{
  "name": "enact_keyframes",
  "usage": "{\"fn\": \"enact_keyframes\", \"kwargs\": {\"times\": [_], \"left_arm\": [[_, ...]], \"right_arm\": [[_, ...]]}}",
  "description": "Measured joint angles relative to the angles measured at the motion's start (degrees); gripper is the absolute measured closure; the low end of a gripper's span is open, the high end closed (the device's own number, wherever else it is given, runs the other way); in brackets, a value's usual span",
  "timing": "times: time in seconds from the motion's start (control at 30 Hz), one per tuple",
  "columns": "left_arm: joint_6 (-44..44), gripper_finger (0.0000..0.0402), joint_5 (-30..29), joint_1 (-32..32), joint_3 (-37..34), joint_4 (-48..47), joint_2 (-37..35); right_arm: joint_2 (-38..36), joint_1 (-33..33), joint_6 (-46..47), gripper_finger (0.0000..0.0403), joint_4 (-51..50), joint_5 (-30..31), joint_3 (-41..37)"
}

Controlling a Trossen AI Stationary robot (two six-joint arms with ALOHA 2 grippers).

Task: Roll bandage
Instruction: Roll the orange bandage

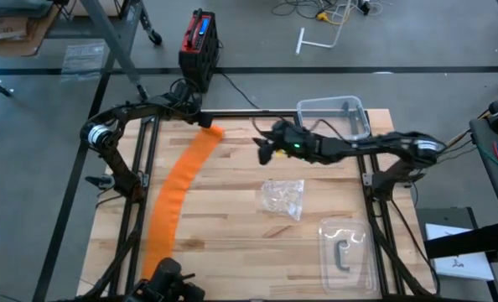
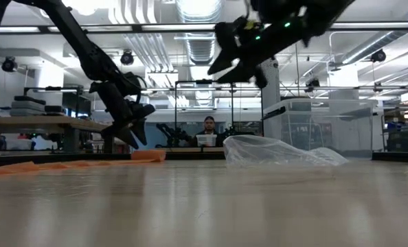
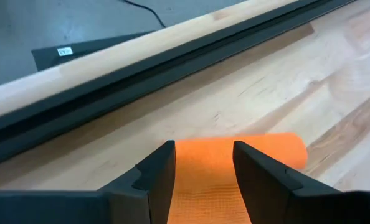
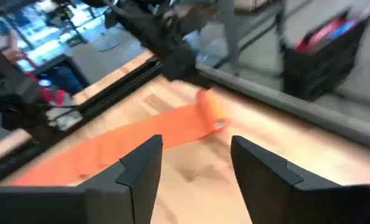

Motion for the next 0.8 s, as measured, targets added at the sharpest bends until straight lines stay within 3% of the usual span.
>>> {"fn": "enact_keyframes", "kwargs": {"times": [0.13, 0.37, 0.8], "left_arm": [[2.8, 0.0236, -0.1, 0.4, 0.0, -0.4, 0.0], [4.2, 0.0213, 1.3, 4.9, 0.0, -4.0, -0.1], [5.6, 0.0194, 0.3, 7.8, -0.1, -3.2, 0.5]], "right_arm": [[8.9, -0.2, 8.1, 0.0212, 2.1, -3.9, 5.9], [22.4, -1.1, 22.0, 0.0211, 1.4, -4.8, 18.3], [38.2, -3.6, 35.4, 0.0213, -9.9, -6.0, 40.0]]}}
